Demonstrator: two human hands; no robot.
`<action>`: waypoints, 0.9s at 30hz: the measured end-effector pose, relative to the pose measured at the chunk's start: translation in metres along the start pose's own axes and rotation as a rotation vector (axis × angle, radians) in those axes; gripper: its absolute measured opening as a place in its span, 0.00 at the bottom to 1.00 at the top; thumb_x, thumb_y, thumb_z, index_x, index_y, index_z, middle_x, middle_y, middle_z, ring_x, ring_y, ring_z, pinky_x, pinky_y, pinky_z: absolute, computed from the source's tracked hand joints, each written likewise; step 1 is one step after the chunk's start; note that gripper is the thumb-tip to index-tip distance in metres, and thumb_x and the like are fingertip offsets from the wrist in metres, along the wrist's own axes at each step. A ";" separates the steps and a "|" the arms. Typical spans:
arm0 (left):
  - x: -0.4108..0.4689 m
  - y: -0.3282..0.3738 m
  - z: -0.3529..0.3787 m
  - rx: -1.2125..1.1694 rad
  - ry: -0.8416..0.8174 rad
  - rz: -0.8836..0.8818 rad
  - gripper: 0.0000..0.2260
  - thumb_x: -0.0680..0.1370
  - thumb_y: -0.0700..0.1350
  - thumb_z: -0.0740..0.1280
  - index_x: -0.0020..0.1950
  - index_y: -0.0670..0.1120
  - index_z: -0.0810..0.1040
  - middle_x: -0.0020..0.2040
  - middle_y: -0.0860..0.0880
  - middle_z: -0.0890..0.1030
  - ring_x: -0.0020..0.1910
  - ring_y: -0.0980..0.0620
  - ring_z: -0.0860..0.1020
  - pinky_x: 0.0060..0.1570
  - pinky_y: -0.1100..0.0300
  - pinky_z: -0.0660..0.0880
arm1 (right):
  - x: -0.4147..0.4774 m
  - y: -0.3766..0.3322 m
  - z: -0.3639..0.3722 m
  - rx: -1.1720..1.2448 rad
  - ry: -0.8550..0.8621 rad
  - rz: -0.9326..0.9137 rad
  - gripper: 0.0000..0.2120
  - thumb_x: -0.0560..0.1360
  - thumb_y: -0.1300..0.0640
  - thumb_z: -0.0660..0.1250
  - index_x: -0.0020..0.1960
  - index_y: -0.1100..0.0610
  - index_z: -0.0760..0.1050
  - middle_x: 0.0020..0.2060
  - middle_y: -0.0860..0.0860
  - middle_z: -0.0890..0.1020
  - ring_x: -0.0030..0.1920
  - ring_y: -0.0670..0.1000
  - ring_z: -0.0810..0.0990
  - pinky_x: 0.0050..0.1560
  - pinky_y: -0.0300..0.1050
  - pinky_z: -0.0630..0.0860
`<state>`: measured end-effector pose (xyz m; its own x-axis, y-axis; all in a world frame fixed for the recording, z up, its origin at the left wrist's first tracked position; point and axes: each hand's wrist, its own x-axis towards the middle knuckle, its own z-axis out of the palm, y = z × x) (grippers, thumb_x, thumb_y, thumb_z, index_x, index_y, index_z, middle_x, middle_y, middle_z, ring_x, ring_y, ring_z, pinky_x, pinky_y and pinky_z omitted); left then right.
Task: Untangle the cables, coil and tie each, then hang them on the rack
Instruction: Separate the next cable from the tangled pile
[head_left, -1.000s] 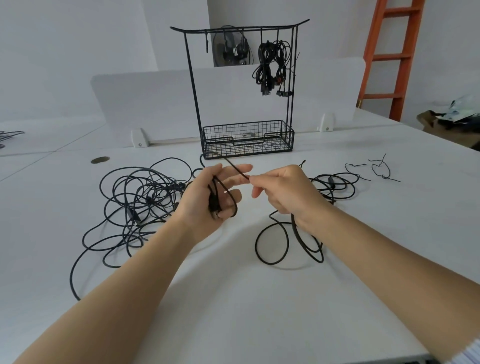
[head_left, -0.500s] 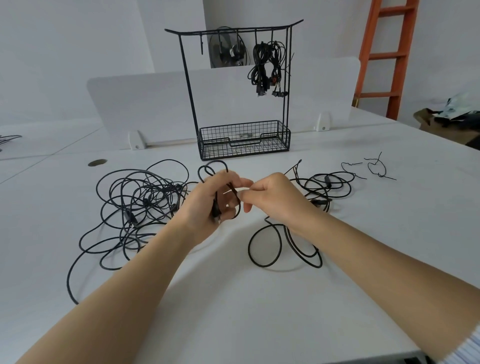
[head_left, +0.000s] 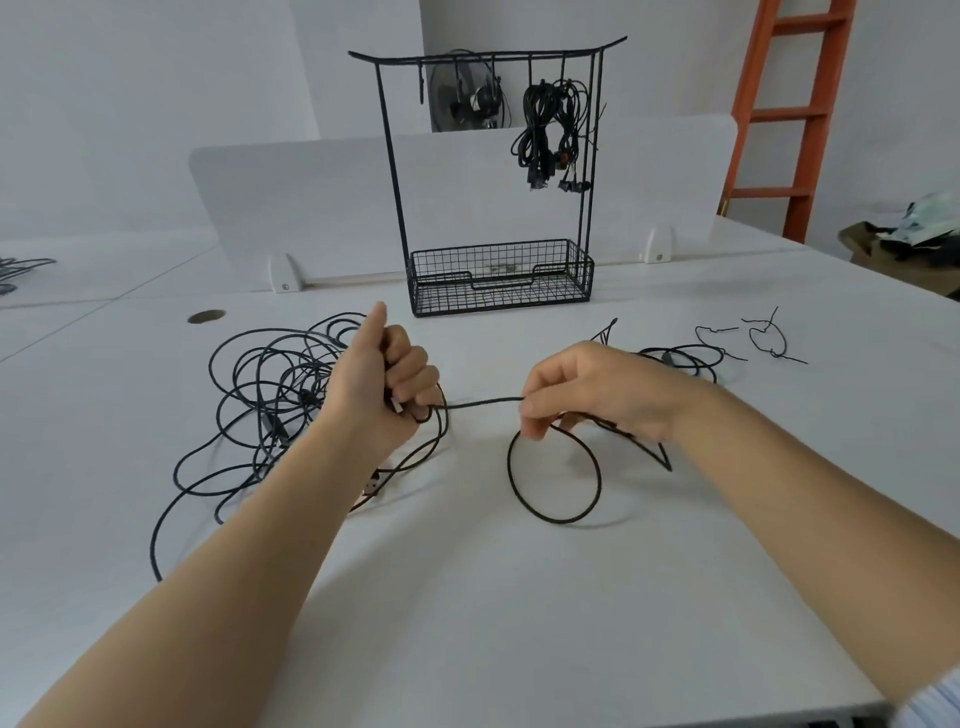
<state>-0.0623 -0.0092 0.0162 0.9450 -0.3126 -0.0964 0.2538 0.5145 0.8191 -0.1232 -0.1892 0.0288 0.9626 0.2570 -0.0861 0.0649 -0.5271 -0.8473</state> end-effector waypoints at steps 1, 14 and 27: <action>0.000 0.000 0.000 0.051 -0.008 -0.040 0.28 0.81 0.54 0.54 0.20 0.47 0.59 0.17 0.52 0.56 0.15 0.56 0.56 0.18 0.70 0.55 | 0.000 0.002 -0.005 0.016 -0.016 0.014 0.08 0.74 0.63 0.65 0.36 0.56 0.76 0.31 0.47 0.81 0.34 0.43 0.77 0.41 0.36 0.69; -0.017 -0.016 0.015 1.107 -0.250 -0.059 0.18 0.72 0.53 0.69 0.33 0.44 0.65 0.22 0.52 0.72 0.19 0.55 0.57 0.22 0.65 0.53 | 0.003 0.003 -0.006 0.219 0.279 -0.167 0.05 0.72 0.63 0.67 0.37 0.58 0.78 0.19 0.46 0.70 0.20 0.43 0.64 0.23 0.33 0.60; -0.014 -0.016 0.008 0.925 -0.506 -0.135 0.23 0.76 0.60 0.55 0.25 0.48 0.67 0.17 0.51 0.60 0.20 0.53 0.55 0.27 0.58 0.52 | 0.007 0.012 -0.015 0.179 0.394 -0.159 0.06 0.71 0.61 0.70 0.35 0.56 0.77 0.19 0.45 0.72 0.22 0.43 0.66 0.23 0.32 0.63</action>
<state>-0.0815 -0.0190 0.0092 0.6708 -0.7269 -0.1468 -0.1063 -0.2902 0.9511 -0.1120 -0.2056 0.0257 0.9733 -0.0231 0.2284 0.2063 -0.3486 -0.9143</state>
